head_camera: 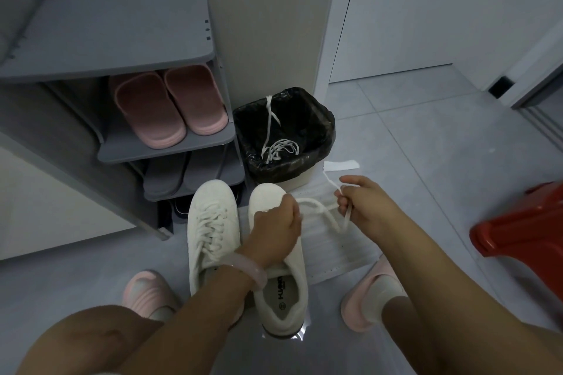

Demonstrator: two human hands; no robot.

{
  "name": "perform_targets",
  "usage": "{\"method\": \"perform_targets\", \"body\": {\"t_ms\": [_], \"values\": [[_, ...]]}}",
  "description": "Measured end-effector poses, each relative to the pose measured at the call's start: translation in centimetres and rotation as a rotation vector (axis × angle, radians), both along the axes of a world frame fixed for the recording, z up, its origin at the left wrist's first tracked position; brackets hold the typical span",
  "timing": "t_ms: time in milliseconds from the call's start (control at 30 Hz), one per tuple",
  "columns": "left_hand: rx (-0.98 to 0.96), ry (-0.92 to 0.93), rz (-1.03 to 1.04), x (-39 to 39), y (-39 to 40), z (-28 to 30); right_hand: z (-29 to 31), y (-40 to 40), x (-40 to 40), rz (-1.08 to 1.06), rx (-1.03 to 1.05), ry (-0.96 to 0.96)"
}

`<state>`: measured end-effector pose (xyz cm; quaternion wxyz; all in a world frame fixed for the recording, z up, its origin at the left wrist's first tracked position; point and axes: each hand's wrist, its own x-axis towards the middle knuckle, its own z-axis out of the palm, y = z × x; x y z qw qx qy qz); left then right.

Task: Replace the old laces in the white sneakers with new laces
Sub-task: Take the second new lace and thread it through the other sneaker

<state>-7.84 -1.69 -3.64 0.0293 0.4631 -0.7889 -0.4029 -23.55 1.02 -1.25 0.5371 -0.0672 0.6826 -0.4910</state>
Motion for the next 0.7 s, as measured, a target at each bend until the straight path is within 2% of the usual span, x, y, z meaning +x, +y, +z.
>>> {"method": "perform_targets", "body": {"t_ms": [67,133,200,233,267,300,367,433,500,567,633,700], "values": [[0.258,0.263,0.204,0.3,-0.6,2.7,0.2,-0.1,0.0,-0.045,0.01,-0.198],[0.293,0.477,0.457,1.6,-2.2,5.5,0.3,0.1,0.1,0.026,0.019,-0.242],[0.2,0.631,0.711,3.9,-4.4,8.0,0.2,0.3,0.3,0.191,0.042,-0.02],[0.109,0.636,0.804,5.4,-5.4,8.8,0.1,0.4,0.5,0.289,0.066,0.14],[-0.026,0.568,0.858,6.9,-6.2,9.4,0.2,0.6,0.8,0.379,0.085,0.288],[-0.191,0.418,0.863,8.5,-6.8,9.6,0.0,0.6,1.0,0.464,0.091,0.392],[-0.418,0.039,0.754,11.1,-7.3,9.5,-0.2,0.7,1.5,0.648,0.053,0.489],[-0.4,-0.241,0.58,12.6,-7.6,8.5,-0.7,0.8,2.2,0.832,0.008,0.574],[-0.361,-0.403,0.443,12.6,-7.2,7.3,-1.1,1.1,2.6,0.963,-0.033,0.698],[-0.416,-0.426,0.381,11.2,-6.2,6.5,-1.5,1.3,2.7,1.063,-0.066,0.908],[-0.47,-0.381,0.229,8.9,-4.6,5.9,-1.6,1.5,2.9,1.144,-0.094,1.084],[-0.344,-0.275,0.049,6.6,-2.5,4.9,-1.7,1.7,3.2,1.191,-0.133,1.133]]}}
